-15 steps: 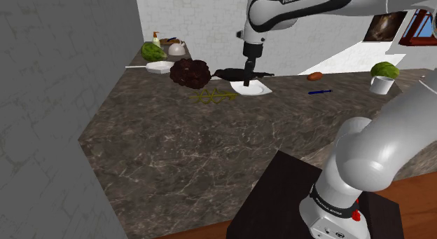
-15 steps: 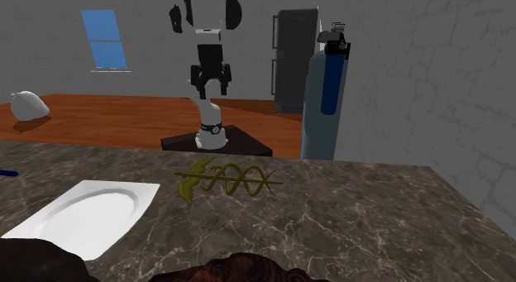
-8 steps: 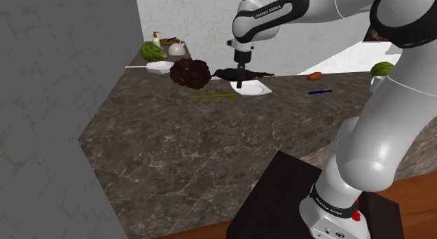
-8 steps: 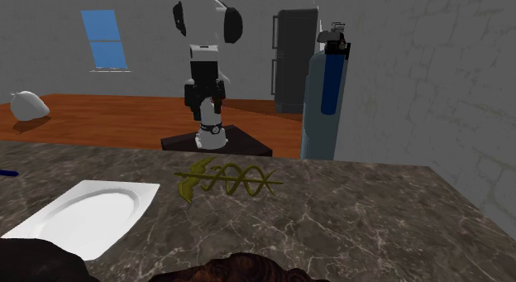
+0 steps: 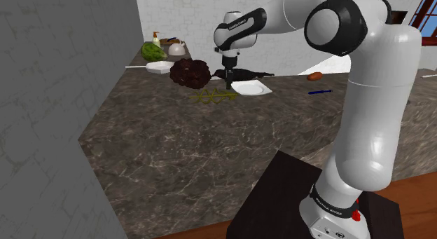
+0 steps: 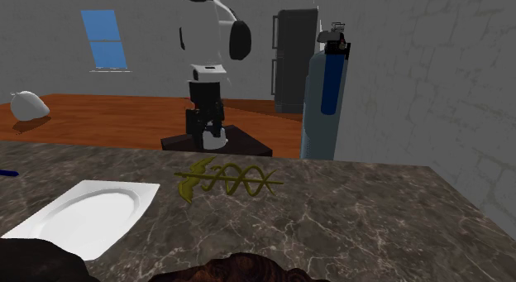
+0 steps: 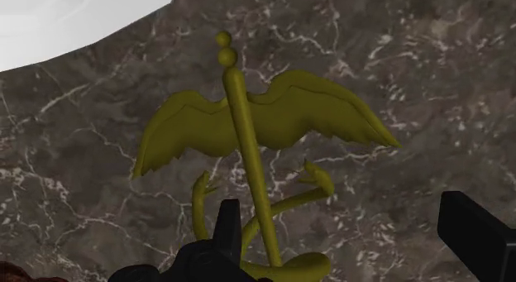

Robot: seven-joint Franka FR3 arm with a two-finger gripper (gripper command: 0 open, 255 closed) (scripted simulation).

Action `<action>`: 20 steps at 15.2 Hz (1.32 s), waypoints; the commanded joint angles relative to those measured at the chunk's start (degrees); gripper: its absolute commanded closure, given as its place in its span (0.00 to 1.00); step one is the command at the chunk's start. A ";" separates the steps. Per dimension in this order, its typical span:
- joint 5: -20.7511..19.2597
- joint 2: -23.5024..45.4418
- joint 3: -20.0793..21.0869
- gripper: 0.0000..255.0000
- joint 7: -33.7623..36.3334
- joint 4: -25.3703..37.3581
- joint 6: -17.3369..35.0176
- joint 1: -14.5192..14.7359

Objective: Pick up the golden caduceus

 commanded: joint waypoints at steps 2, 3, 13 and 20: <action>2.82 7.02 0.88 0.00 -5.47 6.65 0.10 -1.85; 3.64 9.44 1.34 0.00 -7.02 9.22 -0.08 -2.58; 6.23 17.70 3.27 0.00 -11.21 13.80 3.55 -4.76; 6.28 17.78 3.31 1.00 -11.22 13.37 4.05 -4.72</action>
